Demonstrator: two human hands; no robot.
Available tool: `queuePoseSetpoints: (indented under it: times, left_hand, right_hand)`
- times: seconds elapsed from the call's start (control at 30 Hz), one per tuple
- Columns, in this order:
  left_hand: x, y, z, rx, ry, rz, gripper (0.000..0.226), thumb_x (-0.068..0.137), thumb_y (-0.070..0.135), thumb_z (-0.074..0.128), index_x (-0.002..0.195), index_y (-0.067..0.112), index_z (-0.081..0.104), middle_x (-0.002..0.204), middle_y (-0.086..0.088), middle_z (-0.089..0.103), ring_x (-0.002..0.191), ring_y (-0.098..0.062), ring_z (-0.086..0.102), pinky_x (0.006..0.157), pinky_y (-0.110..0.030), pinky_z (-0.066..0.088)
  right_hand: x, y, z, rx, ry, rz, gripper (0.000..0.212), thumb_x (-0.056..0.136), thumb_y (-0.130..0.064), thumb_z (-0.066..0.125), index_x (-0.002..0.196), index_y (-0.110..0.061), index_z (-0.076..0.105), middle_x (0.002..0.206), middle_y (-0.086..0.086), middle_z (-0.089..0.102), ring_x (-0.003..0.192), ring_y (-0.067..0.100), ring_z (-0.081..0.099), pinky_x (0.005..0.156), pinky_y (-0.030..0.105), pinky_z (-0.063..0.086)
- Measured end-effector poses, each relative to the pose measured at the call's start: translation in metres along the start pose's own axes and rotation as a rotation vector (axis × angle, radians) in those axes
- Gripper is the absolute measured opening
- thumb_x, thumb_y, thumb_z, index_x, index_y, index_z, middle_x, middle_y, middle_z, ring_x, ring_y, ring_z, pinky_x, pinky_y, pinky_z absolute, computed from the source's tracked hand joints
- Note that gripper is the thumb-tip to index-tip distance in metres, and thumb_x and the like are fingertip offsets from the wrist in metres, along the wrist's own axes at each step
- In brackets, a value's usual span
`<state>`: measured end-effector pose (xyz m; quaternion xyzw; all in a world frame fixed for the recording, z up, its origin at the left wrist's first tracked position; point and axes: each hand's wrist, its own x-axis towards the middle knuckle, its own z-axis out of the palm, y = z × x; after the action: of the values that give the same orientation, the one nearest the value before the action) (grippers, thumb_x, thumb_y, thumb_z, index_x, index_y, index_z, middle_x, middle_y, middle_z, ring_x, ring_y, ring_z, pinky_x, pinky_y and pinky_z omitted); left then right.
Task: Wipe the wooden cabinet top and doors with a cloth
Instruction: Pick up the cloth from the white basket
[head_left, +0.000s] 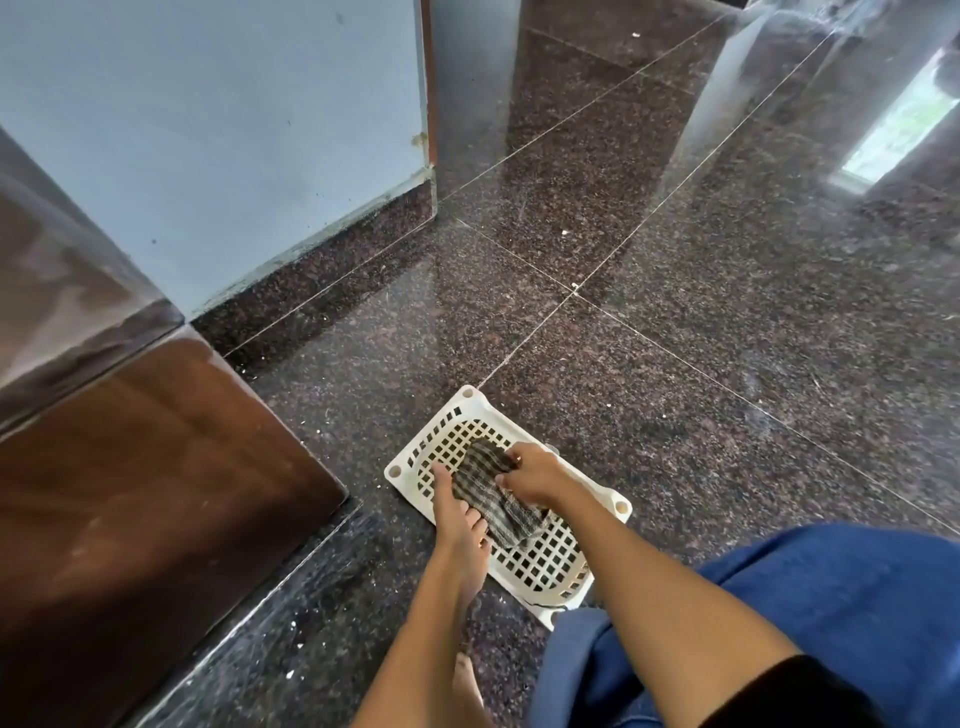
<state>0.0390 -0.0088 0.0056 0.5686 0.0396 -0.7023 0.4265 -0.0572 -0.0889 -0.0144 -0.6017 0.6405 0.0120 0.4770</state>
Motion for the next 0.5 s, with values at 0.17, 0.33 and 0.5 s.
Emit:
queuePoseSetpoints:
  times: [0.17, 0.33, 0.5]
  left_hand:
    - [-0.018, 0.023, -0.001, 0.105, 0.162, 0.132, 0.048, 0.096, 0.040, 0.049, 0.130, 0.005, 0.049, 0.120, -0.015, 0.061, 0.109, -0.028, 0.058, 0.086, -0.032, 0.044]
    - [-0.057, 0.055, -0.013, -0.001, 0.312, 0.356, 0.011, 0.086, 0.015, 0.068, 0.082, 0.009, 0.059, 0.074, -0.003, 0.066, 0.064, -0.013, 0.062, 0.058, -0.024, 0.048]
    - [-0.138, 0.076, -0.039, -0.165, 0.219, 0.591, 0.007, 0.087, 0.007, 0.064, 0.094, 0.007, 0.062, 0.096, -0.012, 0.069, 0.089, -0.024, 0.064, 0.085, -0.039, 0.050]
  right_hand:
    - [-0.014, -0.038, -0.025, 0.122, -0.168, -0.058, 0.006, 0.092, -0.012, 0.054, 0.090, -0.006, 0.053, 0.088, 0.008, 0.055, 0.077, 0.018, 0.052, 0.074, 0.029, 0.045]
    - [-0.053, -0.090, -0.043, 0.403, -0.355, -0.170, 0.015, 0.095, -0.017, 0.054, 0.098, -0.003, 0.061, 0.093, 0.011, 0.064, 0.086, 0.019, 0.062, 0.080, 0.032, 0.054]
    - [-0.109, -0.153, -0.044, 0.400, -0.490, -0.345, 0.021, 0.099, -0.018, 0.046, 0.087, -0.011, 0.061, 0.078, 0.001, 0.063, 0.069, 0.009, 0.058, 0.061, 0.020, 0.048]
